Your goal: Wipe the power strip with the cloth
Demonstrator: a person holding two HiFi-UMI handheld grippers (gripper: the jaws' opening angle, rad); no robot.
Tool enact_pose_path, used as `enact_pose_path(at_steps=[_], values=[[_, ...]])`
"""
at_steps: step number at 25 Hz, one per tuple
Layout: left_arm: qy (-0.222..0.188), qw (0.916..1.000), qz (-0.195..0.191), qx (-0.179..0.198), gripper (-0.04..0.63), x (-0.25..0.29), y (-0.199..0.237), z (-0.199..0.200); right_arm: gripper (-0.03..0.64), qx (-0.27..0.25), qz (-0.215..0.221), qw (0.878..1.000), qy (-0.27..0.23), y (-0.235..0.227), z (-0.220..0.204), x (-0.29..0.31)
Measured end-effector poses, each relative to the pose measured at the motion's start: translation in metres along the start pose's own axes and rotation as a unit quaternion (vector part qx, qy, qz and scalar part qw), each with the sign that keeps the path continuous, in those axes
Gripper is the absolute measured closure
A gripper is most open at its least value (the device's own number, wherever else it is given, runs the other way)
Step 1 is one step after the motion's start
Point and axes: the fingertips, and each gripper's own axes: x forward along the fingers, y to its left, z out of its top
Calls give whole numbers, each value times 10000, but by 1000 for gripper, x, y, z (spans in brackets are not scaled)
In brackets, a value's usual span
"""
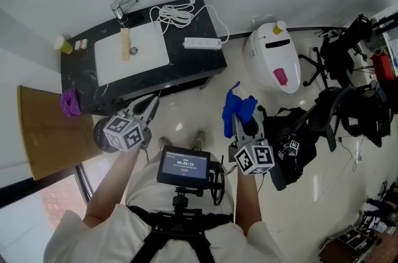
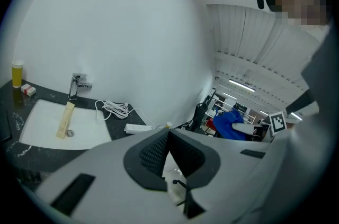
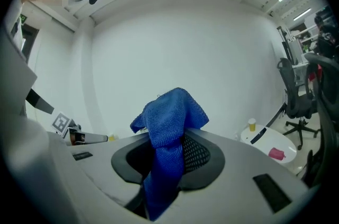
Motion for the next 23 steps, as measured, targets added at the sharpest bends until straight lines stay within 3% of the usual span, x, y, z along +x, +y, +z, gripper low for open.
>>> enact_pose_path(at_steps=[8,23], values=[[24,10000,-50,47,595,14,-7,11,515,-200,35,9998,16,-10,5,9],[20,9997,-130,203,595,34,-27,22,515,41,149,9998,-142,-33,23,13]])
